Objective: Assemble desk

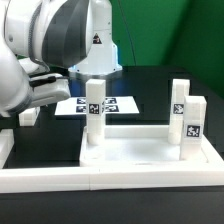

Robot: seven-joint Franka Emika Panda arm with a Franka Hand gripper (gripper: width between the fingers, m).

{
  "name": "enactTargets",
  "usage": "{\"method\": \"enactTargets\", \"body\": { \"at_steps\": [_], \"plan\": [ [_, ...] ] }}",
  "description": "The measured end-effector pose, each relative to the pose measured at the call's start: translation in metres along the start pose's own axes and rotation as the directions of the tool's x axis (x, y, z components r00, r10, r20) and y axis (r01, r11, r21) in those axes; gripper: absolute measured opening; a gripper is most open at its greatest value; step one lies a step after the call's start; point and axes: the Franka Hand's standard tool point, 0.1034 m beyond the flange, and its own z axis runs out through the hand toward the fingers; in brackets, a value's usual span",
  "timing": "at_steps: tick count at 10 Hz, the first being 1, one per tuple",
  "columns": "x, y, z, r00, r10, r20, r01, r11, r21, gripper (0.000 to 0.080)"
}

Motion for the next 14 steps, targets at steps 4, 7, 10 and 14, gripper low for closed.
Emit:
{"method": "enactTargets", "body": {
  "at_steps": [4,7,10,14],
  "plan": [
    [-0.013,0.011,0.031,0.997,0.06,0.046,-0.061,0.998,0.031,0.0649],
    [-0.009,0.01,0.056,0.993,0.081,0.087,-0.086,0.995,0.053,0.0649],
    [-0.006,0.009,0.061,0.992,0.077,0.098,-0.082,0.995,0.053,0.0649],
    [-0.006,0.009,0.062,0.992,0.076,0.1,-0.081,0.995,0.053,0.033]
  ]
}}
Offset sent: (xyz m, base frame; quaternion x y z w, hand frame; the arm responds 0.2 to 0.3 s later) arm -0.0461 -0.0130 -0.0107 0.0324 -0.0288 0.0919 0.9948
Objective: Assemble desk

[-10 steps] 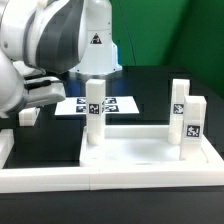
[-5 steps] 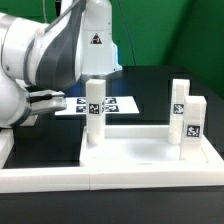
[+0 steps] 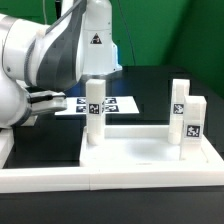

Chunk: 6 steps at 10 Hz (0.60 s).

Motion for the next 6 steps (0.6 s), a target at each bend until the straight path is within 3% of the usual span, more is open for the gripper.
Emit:
{"method": "enactTargets", "body": {
  "at_steps": [2,6],
  "plan": [
    [-0.0005,0.0001,-0.0001,1.0,0.0,0.002,0.0,1.0,-0.001,0.0288],
    [-0.0006,0.0001,-0.0001,1.0,0.0,0.002,0.0,1.0,-0.001,0.0288]
  ]
}}
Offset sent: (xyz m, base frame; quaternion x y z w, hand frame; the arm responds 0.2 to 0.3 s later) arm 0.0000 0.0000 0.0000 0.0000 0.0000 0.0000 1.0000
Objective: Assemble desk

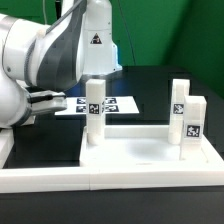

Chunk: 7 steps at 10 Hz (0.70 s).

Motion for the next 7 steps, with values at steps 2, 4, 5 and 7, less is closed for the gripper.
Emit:
{"method": "enactTargets", "body": {
  "at_steps": [2,4,5,7],
  "plan": [
    [0.0,0.0,0.0,1.0,0.0,0.0,0.0,1.0,0.0,0.0288],
    [-0.007,-0.004,-0.013,0.999,-0.033,-0.005,0.033,0.999,-0.002,0.0288],
    [-0.023,-0.012,-0.031,0.999,-0.036,-0.001,0.036,0.999,0.009,0.0289],
    [-0.037,-0.019,-0.055,0.998,-0.042,-0.052,0.042,0.999,-0.002,0.0289]
  ]
}}
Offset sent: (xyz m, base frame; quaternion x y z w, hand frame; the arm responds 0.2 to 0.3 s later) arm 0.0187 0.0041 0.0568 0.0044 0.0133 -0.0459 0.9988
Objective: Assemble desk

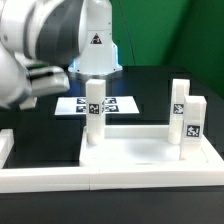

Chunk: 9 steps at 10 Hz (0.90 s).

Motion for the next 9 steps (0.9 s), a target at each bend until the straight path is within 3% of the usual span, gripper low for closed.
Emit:
{"method": "enactTargets", "body": {
  "at_steps": [2,3,4,7,8,9],
  "plan": [
    [0.006,0.002,-0.001,1.0,-0.002,-0.031,0.002,1.0,-0.007,0.0289],
    [0.011,0.003,-0.008,0.994,-0.007,-0.114,0.004,1.0,-0.02,0.0289],
    [0.008,-0.003,-0.019,0.988,-0.016,-0.155,0.011,0.999,-0.035,0.029],
    [-0.018,-0.042,-0.095,0.944,-0.037,-0.329,0.012,0.997,-0.078,0.029],
    [-0.007,-0.037,-0.099,0.903,-0.066,-0.425,0.025,0.995,-0.1,0.029],
    [-0.008,-0.036,-0.093,0.886,-0.059,-0.46,0.019,0.996,-0.09,0.029]
  ]
}}
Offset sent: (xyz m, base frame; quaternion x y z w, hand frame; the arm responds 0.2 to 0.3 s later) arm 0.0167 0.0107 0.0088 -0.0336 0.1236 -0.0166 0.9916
